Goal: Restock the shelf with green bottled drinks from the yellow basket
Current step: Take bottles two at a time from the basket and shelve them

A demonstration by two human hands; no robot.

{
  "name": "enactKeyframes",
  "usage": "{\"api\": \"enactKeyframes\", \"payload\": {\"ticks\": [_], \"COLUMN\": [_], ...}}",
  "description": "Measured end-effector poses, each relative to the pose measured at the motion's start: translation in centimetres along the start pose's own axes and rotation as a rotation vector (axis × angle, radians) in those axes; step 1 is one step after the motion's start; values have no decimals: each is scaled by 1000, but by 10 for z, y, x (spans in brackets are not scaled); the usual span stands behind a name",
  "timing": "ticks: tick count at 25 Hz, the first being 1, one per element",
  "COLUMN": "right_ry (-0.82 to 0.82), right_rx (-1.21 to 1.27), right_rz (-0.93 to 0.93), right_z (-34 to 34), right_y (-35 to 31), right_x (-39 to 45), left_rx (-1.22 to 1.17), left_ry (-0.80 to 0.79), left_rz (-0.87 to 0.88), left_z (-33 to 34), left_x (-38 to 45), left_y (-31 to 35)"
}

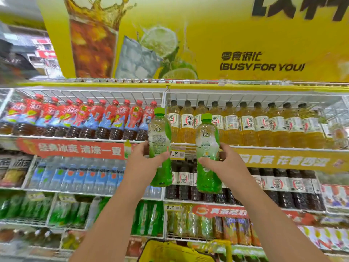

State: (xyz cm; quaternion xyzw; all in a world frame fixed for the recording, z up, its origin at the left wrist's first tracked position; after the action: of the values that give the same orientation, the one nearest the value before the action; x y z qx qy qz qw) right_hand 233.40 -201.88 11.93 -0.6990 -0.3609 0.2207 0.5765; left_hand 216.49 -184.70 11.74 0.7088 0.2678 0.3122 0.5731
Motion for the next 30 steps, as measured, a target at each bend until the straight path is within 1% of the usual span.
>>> {"api": "enactKeyframes", "payload": {"ticks": [3,6,11,16,17,19,22,25,30], "right_ry": [-87,-168,-282,-349,-364,-372,-388,-415,-488], "right_rx": [-18,-2,-1,-4,1,19,21,32,27], "right_rz": [-14,-44,-56,-65,-70,-70,-66,-41,-53], "right_z": [14,43,118,233,267,314,412,498,622], "right_y": [-6,-15,-29,-46,-50,-57,-75,-96,-129], "right_x": [6,9,13,13,14,13,11,8,20], "left_rx": [-6,3,-16,26,33,67,119,112,109], "left_ry": [89,181,313,382,395,397,437,490,538], "left_rz": [-32,-69,-89,-105,-105,-117,-134,-153,-172], "left_z": [-14,-46,-121,-221,-252,-299,-404,-495,-615], "left_x": [-17,-31,-59,-86,-93,-102,-117,-132,-130], "left_y": [-1,-6,-21,-41,-47,-53,-65,-71,-86]}}
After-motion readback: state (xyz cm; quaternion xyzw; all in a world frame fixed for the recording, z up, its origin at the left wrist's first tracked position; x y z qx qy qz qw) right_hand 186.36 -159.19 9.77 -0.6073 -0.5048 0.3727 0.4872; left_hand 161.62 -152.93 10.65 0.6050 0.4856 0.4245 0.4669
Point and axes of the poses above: each hand's wrist, its own x-axis towards the middle knuckle, its own z-axis out of the palm, y = z × x, the point moved 3 cm from there along x, towards the middle knuckle, and after that the axes turned 8 degrees about -y, right-handed, at the moved point
